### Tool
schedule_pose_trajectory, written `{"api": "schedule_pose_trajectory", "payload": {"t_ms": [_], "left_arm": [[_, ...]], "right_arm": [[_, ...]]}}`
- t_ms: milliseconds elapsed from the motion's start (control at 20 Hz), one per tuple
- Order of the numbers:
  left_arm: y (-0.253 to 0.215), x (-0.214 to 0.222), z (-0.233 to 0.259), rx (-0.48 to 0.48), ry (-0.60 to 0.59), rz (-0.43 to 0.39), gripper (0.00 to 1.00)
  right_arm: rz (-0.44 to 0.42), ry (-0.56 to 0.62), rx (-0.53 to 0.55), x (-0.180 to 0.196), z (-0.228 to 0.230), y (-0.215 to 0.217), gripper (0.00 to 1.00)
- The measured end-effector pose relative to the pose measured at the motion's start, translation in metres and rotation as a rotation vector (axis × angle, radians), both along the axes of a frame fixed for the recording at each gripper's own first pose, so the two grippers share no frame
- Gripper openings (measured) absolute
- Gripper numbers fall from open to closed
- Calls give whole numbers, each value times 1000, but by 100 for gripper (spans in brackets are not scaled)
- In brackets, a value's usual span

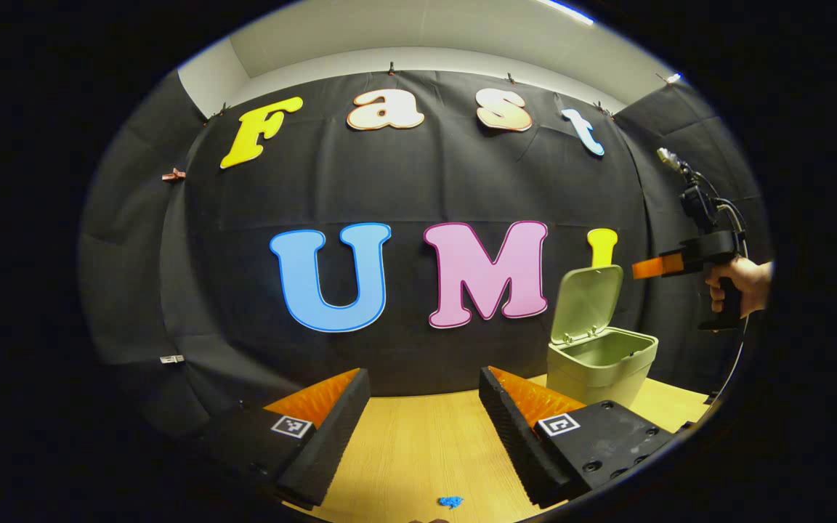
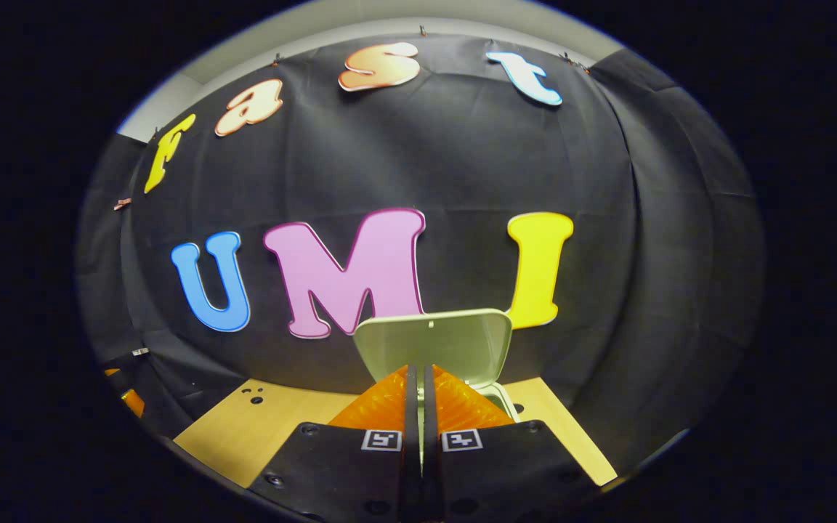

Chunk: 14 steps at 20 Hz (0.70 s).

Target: Press the lid of the desktop garbage bin to open it, pick up the crumpled paper on the desktop and throw it into the bin, then pick up the pop can on the desktop and drop it into the bin, and finally close the garbage bin lid.

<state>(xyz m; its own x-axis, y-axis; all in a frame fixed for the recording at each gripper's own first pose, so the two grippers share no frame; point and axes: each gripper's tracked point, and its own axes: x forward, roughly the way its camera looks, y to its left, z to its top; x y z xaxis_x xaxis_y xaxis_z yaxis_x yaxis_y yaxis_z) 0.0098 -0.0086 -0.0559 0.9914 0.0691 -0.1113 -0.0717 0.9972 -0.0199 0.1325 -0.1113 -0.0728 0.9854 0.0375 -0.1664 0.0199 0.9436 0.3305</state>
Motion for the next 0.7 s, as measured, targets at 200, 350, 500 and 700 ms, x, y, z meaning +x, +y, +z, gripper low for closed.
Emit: {"api": "schedule_pose_trajectory", "payload": {"t_ms": [200,350,500,700], "left_arm": [[-6,-2,-8,-7,14,-21,97],[-11,-4,-16,-24,29,-39,97],[-16,-5,-34,-33,68,-61,97],[-24,-8,-72,-27,147,-97,97]], "right_arm": [[30,-99,-64,-23,20,12,13],[34,-159,-160,-38,32,21,41],[43,-177,-188,-53,41,35,71],[59,-225,-178,-71,63,55,81]]}}
